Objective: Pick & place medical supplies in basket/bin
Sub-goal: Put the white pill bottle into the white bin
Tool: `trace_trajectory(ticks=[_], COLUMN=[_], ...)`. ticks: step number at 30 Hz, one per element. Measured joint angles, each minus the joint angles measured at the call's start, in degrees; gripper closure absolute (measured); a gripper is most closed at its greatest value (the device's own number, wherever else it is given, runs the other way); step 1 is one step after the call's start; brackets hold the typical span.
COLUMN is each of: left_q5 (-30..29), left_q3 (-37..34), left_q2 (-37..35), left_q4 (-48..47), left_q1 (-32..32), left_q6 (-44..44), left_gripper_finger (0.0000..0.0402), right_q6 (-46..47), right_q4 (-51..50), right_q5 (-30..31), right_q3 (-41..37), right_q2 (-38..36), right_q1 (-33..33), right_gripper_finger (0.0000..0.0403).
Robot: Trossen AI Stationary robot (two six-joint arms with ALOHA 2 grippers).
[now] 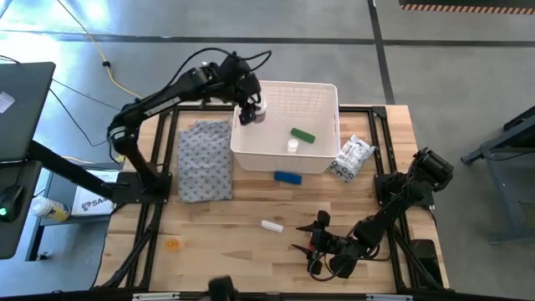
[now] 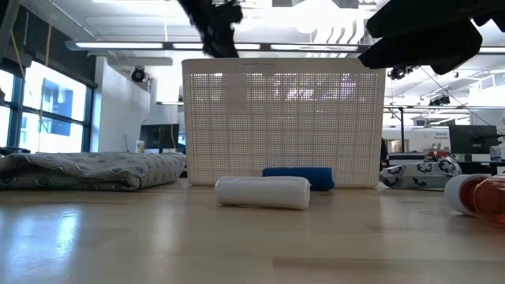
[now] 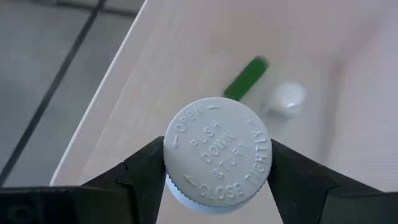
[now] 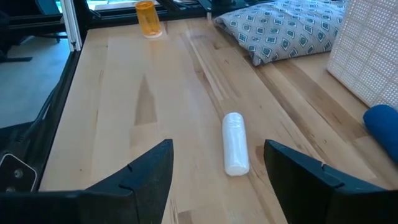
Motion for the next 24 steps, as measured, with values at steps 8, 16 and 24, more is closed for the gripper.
trace_trajectory(ticks=[8, 16, 24], left_q5=[5.6, 8.3, 8.4], left_q3=[0.1, 0.1, 0.4], left_q2=[5.7, 12.5, 14.4], left_q4=[2.1, 4.8, 6.4], left_q1=[8.1, 11.7, 12.1], left_q6=[1.9, 2.5, 3.6], left_gripper_finger=[0.0126, 0.0131, 0.0126], right_q6=[0.1, -0.1, -0.2], right_q4=[0.0, -0.5, -1.9], right_q5=[0.1, 0.1, 1.5], right_q3=[0.0, 0.0, 0.0], right_q2=[0.0, 0.0, 0.0], right_q1=[0.0, 0.0, -0.3], right_gripper_finger=[0.0163, 0.0163, 0.0163])
